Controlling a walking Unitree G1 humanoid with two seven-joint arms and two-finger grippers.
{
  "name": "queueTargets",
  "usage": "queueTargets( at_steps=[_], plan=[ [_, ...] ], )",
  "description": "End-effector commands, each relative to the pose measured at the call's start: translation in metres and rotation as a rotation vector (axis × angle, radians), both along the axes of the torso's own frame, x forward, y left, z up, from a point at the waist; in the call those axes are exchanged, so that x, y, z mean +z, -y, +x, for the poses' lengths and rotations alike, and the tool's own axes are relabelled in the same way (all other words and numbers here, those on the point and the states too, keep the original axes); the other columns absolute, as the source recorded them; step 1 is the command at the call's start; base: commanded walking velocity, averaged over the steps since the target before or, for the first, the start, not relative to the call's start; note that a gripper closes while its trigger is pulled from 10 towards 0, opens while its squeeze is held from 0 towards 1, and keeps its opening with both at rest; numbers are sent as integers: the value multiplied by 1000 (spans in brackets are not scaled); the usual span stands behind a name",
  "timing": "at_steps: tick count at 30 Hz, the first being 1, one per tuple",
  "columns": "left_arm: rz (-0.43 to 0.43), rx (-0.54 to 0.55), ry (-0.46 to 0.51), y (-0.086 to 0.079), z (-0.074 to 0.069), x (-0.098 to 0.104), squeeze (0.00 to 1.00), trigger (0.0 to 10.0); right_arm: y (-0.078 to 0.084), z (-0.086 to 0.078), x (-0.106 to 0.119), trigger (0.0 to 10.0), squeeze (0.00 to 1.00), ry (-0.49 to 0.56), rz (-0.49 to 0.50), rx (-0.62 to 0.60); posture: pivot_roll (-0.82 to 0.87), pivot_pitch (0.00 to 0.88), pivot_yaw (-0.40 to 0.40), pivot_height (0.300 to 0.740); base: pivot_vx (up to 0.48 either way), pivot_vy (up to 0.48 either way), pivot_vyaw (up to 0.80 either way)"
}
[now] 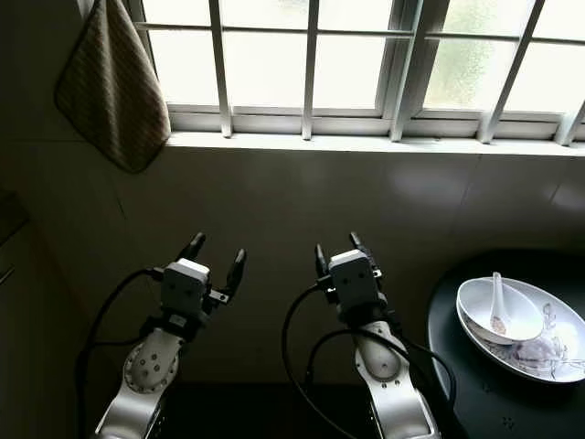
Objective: Kitchen organization
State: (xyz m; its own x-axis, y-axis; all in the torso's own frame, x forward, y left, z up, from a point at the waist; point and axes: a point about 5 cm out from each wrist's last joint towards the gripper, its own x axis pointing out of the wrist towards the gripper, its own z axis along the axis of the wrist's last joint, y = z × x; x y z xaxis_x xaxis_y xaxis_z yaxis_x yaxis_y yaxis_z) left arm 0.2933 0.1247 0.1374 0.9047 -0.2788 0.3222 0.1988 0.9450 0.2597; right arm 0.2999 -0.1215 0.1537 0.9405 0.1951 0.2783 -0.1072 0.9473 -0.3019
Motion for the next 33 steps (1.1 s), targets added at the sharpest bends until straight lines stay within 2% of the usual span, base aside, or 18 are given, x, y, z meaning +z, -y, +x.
queueTargets(
  at_steps=[1, 11, 16, 24, 33],
  plan=[
    [13, -35, -2, 6, 4, 3, 0, 10000, 4, -2, 5, 10000, 0, 20, 0, -34, 21, 0, 0, 740, 0, 0, -469],
    [28, -112, -14, 17, 11, 4, 0, 10000, 9, -5, 6, 10000, 0, 31, 19, -99, -27, 0, 61, 740, 0, -88, -710],
    [23, -116, -12, 19, 13, 5, 0, 10000, 9, -5, 7, 10000, 0, 30, -17, -103, -29, 0, 54, 740, 0, -475, 0],
    [-11, -96, -25, 18, 8, -1, 0, 10000, 2, -2, 4, 10000, 0, 11, -38, -80, -14, 0, 29, 740, 0, -457, 0],
    [5, -59, -30, 13, 12, -1, 0, 10000, 2, 0, 3, 10000, 0, -1, -48, -80, -11, 0, 24, 740, 0, 0, 0]
  ],
)
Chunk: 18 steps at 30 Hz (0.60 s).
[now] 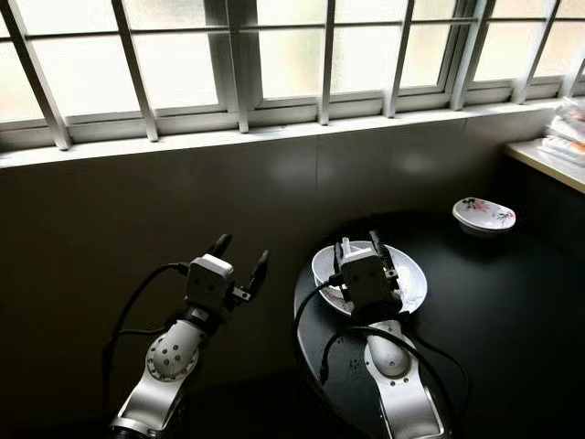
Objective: Kitchen organization
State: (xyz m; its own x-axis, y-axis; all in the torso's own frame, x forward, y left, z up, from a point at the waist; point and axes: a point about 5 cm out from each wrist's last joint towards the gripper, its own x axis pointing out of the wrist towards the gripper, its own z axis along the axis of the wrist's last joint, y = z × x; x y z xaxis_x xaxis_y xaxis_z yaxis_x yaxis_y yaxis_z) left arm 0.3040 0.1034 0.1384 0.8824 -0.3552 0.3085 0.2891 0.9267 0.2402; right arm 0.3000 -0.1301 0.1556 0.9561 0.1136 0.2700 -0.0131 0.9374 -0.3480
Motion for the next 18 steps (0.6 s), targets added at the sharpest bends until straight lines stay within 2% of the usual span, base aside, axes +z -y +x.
queueTargets(
  at_steps=[1, 3, 18],
  plan=[
    [21, 31, -8, -8, 1, -2, 0, 10000, -7, 0, 1, 10000, 0, -1, 1, 20, -11, 0, 24, 740, 0, 0, 0],
    [19, 41, -12, -9, 3, -3, 0, 10000, -7, 0, 1, 10000, 0, -4, -4, 22, -17, 0, 23, 740, 0, 0, 0],
    [7, 39, -10, -8, 3, -3, 0, 10000, -8, 4, -3, 10000, 0, -30, -31, 31, -13, 0, 18, 740, 255, 0, 0]
  ],
)
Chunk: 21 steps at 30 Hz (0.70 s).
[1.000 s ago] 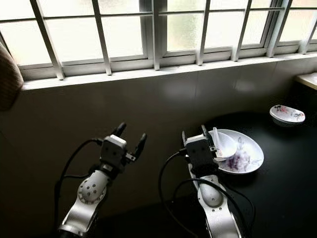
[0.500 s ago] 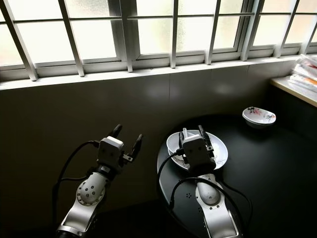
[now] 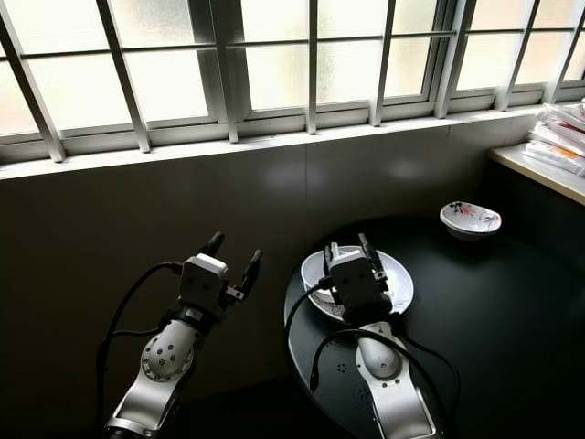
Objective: Kitchen organization
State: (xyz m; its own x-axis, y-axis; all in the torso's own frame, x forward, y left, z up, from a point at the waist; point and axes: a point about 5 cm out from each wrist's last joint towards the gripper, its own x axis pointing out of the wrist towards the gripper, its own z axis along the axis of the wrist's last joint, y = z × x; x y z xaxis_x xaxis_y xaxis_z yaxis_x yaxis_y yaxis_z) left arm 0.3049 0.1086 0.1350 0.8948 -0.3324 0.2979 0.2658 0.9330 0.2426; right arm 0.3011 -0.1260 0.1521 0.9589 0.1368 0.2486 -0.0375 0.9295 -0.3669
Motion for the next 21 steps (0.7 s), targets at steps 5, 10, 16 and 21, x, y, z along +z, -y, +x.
queueTargets(
  at_steps=[5, 10, 16, 21],
  plan=[
    [2, 12, -1, -2, 2, 0, 0, 10000, -4, 4, -2, 10000, 0, -24, -11, 11, -12, 0, 15, 740, 246, 0, 0],
    [3, 14, -4, -2, 1, -1, 0, 10000, -3, 4, -3, 10000, 0, -38, -6, 10, -10, 0, 13, 740, 0, 0, 0],
    [4, 19, -6, -3, 1, -2, 0, 10000, -1, 6, -6, 10000, 0, -62, 6, 0, -7, 0, 11, 740, 0, 0, 0],
    [3, 19, -6, -3, 1, -2, 0, 10000, 0, 7, -6, 10000, 0, -73, 17, -5, -7, 0, 10, 740, 0, 0, 0]
  ],
)
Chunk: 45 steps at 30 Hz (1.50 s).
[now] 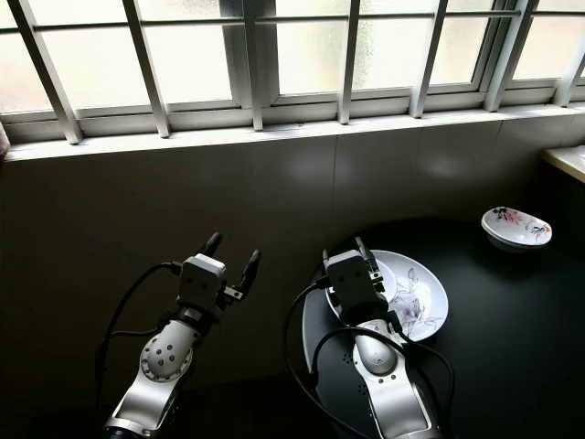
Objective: Kitchen organization
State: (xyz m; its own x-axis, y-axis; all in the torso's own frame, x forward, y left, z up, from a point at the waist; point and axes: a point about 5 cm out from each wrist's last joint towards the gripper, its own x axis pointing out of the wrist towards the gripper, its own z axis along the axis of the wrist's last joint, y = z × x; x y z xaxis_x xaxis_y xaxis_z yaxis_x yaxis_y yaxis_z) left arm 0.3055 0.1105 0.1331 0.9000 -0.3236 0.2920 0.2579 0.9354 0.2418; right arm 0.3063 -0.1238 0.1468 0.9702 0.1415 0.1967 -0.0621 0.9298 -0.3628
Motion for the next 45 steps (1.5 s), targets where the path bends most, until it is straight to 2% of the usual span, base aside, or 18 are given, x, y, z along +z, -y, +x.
queueTargets(
  at_steps=[1, 17, 29, 37, 39, 41, 45],
  plan=[
    [2, 10, 0, -2, 1, 0, 0, 10000, 3, 3, -1, 10000, 0, -21, 17, -12, -7, 0, 10, 740, 0, 0, 0],
    [3, 13, 4, -2, 1, 1, 0, 10000, 5, 5, -7, 10000, 0, -70, 41, -32, -3, 0, 8, 740, 256, 0, 0],
    [3, 15, 6, -3, 0, 1, 0, 10000, 20, 10, -16, 10000, 0, -158, 119, -143, 2, 0, 4, 740, 275, 0, 0],
    [-5, 7, 8, -1, 0, 1, 0, 10000, 21, 11, -19, 10000, 0, -190, 142, -150, 1, 0, 3, 740, 0, 0, 0],
    [-6, 7, 8, -1, 0, 1, 0, 10000, 22, 11, -20, 10000, 0, -204, 158, -157, 3, 0, 1, 740, 0, 0, 0],
    [-4, 8, 7, -2, 0, 1, 0, 10000, 31, 16, -24, 10000, 0, -260, 190, -180, 6, 0, 0, 740, 0, 0, 0],
    [-3, 9, 7, -3, 0, 0, 0, 10000, 35, 21, -30, 10000, 0, -331, 201, -149, 5, 0, 0, 740, 0, 0, 0]
  ],
)
